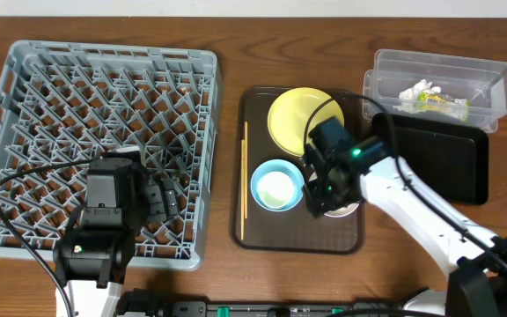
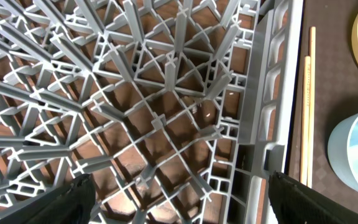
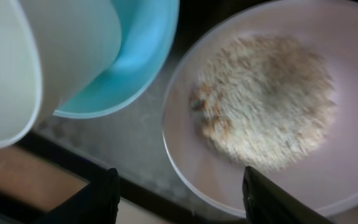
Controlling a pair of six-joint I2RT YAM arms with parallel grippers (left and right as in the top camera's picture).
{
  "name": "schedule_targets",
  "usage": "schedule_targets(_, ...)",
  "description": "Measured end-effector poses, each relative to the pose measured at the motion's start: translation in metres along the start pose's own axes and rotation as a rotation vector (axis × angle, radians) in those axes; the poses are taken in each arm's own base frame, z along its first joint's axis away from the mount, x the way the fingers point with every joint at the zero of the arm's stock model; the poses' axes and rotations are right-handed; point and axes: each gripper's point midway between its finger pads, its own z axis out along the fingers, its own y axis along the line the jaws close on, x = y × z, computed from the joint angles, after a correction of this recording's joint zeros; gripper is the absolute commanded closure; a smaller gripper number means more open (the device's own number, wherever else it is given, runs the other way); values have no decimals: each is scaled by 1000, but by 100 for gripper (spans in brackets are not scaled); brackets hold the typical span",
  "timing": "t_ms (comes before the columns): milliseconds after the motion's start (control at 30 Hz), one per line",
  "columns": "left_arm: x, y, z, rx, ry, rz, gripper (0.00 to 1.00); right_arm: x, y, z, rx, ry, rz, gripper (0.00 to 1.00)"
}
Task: Sort waste into correct bins and load items into the dishwasher
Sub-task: 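Grasp the pink bowl of rice with right gripper, then carry pink bowl to black tray and tip rice out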
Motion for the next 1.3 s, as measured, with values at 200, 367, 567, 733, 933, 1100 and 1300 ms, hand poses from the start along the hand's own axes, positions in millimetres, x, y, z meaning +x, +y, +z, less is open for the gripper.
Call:
schedule_targets(200, 0, 0, 0, 0, 0, 0, 9, 6, 4, 22, 26, -21, 2, 53)
schedule_targets(367, 0, 0, 0, 0, 0, 0, 9, 5, -2, 30, 73, -50, 58, 64)
schedule_targets(567, 0, 0, 0, 0, 0, 0, 9, 8, -8, 40, 91, -70, 91, 80)
schedule_targets(733, 0, 0, 0, 0, 0, 0, 9, 10, -10, 45, 97, -74, 100, 85)
schedule_targets(933, 0, 0, 0, 0, 0, 0, 9, 2, -7, 44, 92, -109, 87, 99)
schedule_targets(1100, 0, 0, 0, 0, 0, 0, 9, -3, -8, 39, 105, -126, 100, 99)
schedule_targets(1300, 0, 0, 0, 0, 0, 0, 9, -6, -9, 24, 106, -109, 126, 99)
